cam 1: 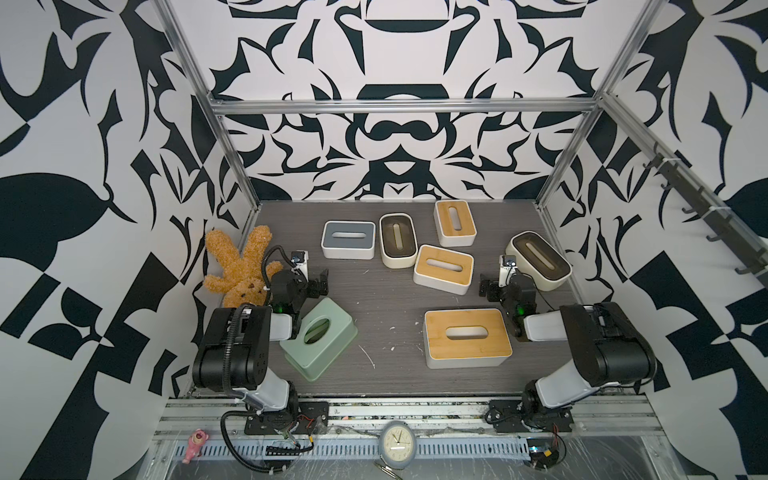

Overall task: Stack the tissue boxes
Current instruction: Move the tissue box to the center of the board.

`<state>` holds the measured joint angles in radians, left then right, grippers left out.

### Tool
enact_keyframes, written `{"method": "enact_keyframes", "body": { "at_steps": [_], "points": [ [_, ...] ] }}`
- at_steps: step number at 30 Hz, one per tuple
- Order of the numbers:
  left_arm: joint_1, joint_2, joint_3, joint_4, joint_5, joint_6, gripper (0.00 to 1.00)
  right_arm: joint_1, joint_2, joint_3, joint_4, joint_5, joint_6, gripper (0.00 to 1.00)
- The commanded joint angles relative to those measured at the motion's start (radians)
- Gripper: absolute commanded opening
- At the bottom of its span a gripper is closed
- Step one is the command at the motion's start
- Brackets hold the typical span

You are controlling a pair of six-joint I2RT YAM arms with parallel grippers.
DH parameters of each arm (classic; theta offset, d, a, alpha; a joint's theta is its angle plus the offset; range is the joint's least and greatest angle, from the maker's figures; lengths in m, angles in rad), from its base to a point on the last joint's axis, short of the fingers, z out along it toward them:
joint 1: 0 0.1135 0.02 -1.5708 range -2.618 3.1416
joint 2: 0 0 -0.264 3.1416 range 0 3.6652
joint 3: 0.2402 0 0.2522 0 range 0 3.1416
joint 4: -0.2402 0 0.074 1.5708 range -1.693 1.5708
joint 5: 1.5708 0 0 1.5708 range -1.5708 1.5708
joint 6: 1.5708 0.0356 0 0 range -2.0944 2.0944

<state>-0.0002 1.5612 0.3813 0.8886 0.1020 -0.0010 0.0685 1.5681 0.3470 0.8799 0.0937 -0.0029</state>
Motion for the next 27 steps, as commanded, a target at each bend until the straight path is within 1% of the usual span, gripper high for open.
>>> {"method": "enact_keyframes", "body": {
  "at_steps": [1,3,5,6,7,9,10,11,12,13,14,15,16,17,18,20,21,23,24,25,26,27],
  "points": [
    [0.005,0.003,0.009,-0.007,0.014,0.001,0.99,0.019,-0.017,-0.001,0.044,0.03,-0.007,1.0],
    [0.006,-0.001,-0.003,0.013,0.007,-0.001,0.99,0.021,-0.013,0.0,0.048,0.031,-0.015,1.0],
    [0.009,-0.006,-0.033,0.062,-0.061,-0.031,0.99,0.021,-0.014,0.007,0.034,0.03,-0.018,1.0],
    [0.008,-0.004,-0.044,0.088,-0.116,-0.06,0.99,0.022,-0.015,0.007,0.031,0.031,-0.017,1.0],
    [0.009,0.001,-0.053,0.111,-0.139,-0.069,0.99,0.021,-0.013,0.009,0.032,0.043,-0.012,1.0],
    [0.007,0.001,-0.026,0.071,-0.14,-0.066,0.99,0.022,-0.014,0.007,0.033,0.071,-0.003,1.0],
    [0.006,-0.012,-0.021,0.032,-0.127,-0.062,0.99,0.02,-0.011,0.013,0.027,0.067,0.001,1.0],
    [0.004,-0.021,-0.016,0.035,-0.141,-0.058,0.99,0.012,-0.011,0.013,0.029,0.061,0.009,1.0],
    [0.001,-0.042,0.005,-0.016,-0.165,-0.055,0.99,0.012,-0.017,0.007,0.033,0.083,0.017,1.0],
    [-0.002,-0.079,0.052,-0.141,-0.189,-0.065,0.99,0.025,-0.043,0.007,0.032,0.204,0.043,1.0],
    [-0.013,-0.112,0.091,-0.242,-0.225,-0.066,0.99,0.044,-0.101,0.016,-0.031,0.289,0.047,1.0],
    [-0.023,-0.139,0.119,-0.306,-0.253,-0.062,0.99,0.047,-0.163,0.04,-0.122,0.322,0.06,1.0],
    [-0.031,-0.17,0.149,-0.374,-0.286,-0.066,0.99,0.048,-0.229,0.089,-0.265,0.327,0.07,1.0],
    [-0.038,-0.201,0.167,-0.419,-0.331,-0.092,0.99,0.047,-0.272,0.132,-0.342,0.343,0.098,1.0],
    [-0.038,-0.227,0.185,-0.453,-0.357,-0.132,0.99,0.047,-0.307,0.17,-0.4,0.354,0.136,1.0],
    [-0.038,-0.297,0.241,-0.569,-0.379,-0.254,0.99,0.048,-0.379,0.259,-0.547,0.374,0.243,1.0],
    [-0.038,-0.333,0.285,-0.655,-0.399,-0.338,0.99,0.047,-0.409,0.302,-0.619,0.386,0.301,1.0],
    [-0.034,-0.364,0.428,-0.959,-0.431,-0.597,0.99,0.046,-0.458,0.404,-0.789,0.362,0.385,1.0],
    [-0.028,-0.366,0.484,-1.062,-0.381,-0.668,0.99,0.043,-0.473,0.447,-0.858,0.344,0.412,1.0],
    [-0.019,-0.365,0.535,-1.138,-0.267,-0.686,0.99,0.038,-0.483,0.489,-0.934,0.318,0.443,1.0],
    [-0.014,-0.361,0.576,-1.179,-0.136,-0.673,0.99,0.03,-0.49,0.517,-0.989,0.28,0.472,1.0],
    [-0.013,-0.359,0.604,-1.202,-0.037,-0.661,0.99,0.028,-0.495,0.542,-1.044,0.244,0.509,1.0]
  ]
}}
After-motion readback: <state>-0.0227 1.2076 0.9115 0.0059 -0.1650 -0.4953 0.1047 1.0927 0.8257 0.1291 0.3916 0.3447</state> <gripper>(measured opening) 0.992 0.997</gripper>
